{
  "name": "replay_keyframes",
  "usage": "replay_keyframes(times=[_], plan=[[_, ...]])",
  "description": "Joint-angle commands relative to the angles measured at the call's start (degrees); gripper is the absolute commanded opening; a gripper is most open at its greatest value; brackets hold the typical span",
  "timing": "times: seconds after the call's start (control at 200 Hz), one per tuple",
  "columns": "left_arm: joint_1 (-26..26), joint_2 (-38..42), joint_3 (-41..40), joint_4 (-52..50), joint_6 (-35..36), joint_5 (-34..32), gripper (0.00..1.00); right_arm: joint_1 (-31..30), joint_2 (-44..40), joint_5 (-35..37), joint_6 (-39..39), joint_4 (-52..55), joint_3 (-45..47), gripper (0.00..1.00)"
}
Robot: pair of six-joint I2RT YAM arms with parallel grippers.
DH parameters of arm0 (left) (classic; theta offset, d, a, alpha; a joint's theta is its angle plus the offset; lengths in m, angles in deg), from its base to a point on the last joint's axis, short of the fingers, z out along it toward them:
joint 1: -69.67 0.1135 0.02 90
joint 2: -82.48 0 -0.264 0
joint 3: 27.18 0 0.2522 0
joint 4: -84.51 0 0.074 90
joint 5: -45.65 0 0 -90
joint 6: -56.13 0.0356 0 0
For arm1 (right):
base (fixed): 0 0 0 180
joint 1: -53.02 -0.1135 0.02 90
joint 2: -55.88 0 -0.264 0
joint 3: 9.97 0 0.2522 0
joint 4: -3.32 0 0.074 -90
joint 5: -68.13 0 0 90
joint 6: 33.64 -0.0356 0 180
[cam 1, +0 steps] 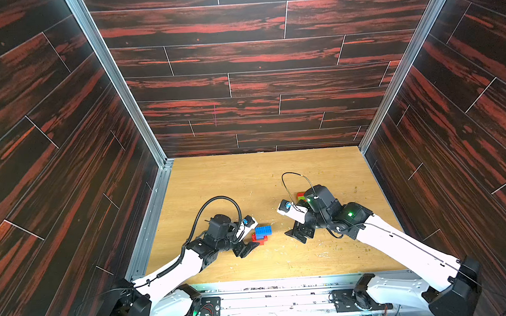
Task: Assemble the letter f with lego
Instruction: Adjust the lego brick at the center of the board.
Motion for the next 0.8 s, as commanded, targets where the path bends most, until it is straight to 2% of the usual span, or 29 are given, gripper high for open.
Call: replay_keyframes(times=[0.0, 0.431, 0.797], plan=[[-0.6, -1.4, 2.0, 0.0, 1.1, 0.6, 0.78, 0.4, -1.0, 0.3, 0.2, 2.7, -2.2, 0.94], [-1.0, -13.3, 8.3, -3.3, 4.9, -0.3, 0.77, 0.8, -0.5, 1.4, 0.1, 3.1, -2.4, 0.94], [-1.0, -15.7, 6.6, 3.4, 3.6, 1.7, 0.74, 1.9, 1.2, 1.1, 1.2, 2.7, -2.4, 0.94]])
